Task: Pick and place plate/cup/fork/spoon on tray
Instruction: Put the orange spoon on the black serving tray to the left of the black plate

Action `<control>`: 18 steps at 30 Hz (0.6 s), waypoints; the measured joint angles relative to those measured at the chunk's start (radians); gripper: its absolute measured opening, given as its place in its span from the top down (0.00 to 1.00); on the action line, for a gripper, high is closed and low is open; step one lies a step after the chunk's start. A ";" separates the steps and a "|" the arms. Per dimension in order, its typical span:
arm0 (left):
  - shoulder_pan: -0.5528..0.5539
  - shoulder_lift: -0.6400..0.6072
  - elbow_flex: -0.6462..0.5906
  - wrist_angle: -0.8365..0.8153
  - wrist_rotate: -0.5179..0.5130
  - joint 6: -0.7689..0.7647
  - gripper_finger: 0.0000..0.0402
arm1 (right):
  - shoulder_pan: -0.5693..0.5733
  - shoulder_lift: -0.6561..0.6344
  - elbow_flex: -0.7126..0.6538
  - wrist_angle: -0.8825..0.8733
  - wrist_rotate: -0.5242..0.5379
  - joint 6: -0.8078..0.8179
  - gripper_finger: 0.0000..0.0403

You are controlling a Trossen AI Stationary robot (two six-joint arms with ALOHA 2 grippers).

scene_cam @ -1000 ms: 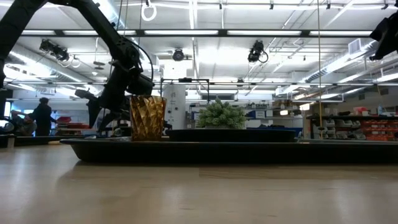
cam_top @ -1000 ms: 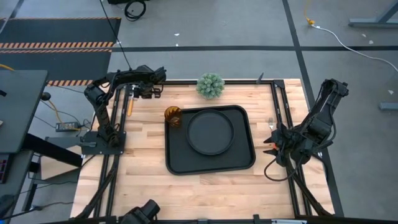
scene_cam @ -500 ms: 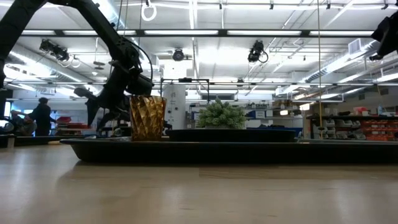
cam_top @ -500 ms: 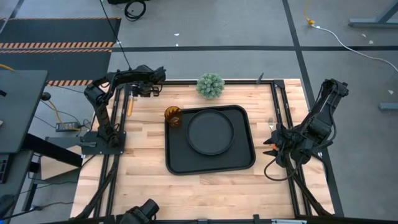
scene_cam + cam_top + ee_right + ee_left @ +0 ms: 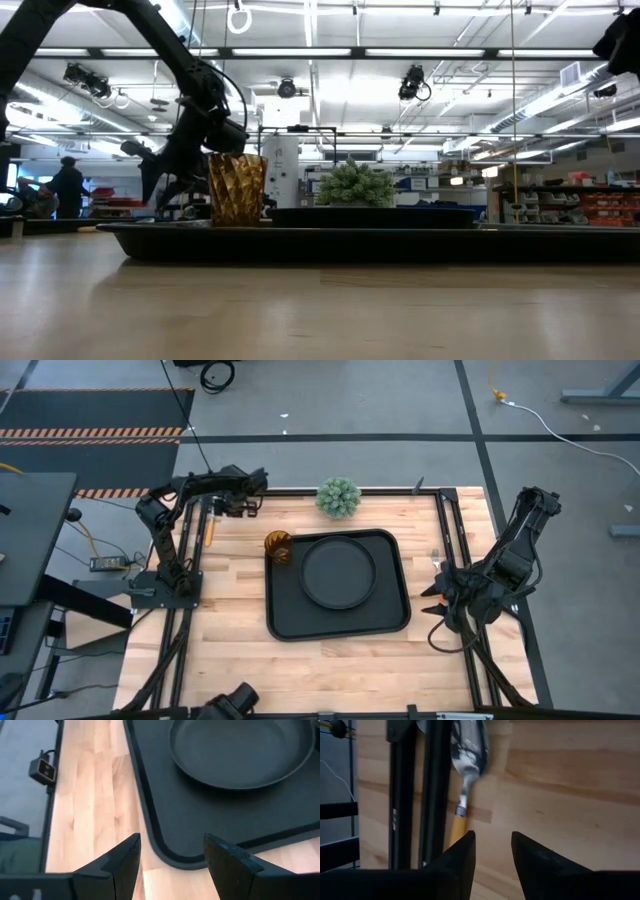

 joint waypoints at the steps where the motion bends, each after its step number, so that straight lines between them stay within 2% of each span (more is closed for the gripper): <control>1: -0.002 0.000 0.000 0.000 0.013 0.004 0.67 | 0.000 0.000 0.000 0.004 -0.011 -0.002 0.45; 6: -0.028 0.000 0.000 0.000 0.038 0.012 0.67 | 0.000 0.000 0.000 0.007 -0.090 -0.003 0.45; 11: -0.059 0.000 0.000 -0.001 0.035 0.025 0.67 | 0.000 0.000 0.000 0.024 -0.106 -0.026 0.45; 15: -0.075 0.000 0.000 -0.020 -0.008 0.060 0.67 | 0.000 0.000 0.000 0.039 -0.106 -0.062 0.45; 18: -0.091 -0.008 0.000 -0.073 -0.079 0.067 0.67 | 0.000 0.000 0.000 0.050 -0.104 -0.073 0.45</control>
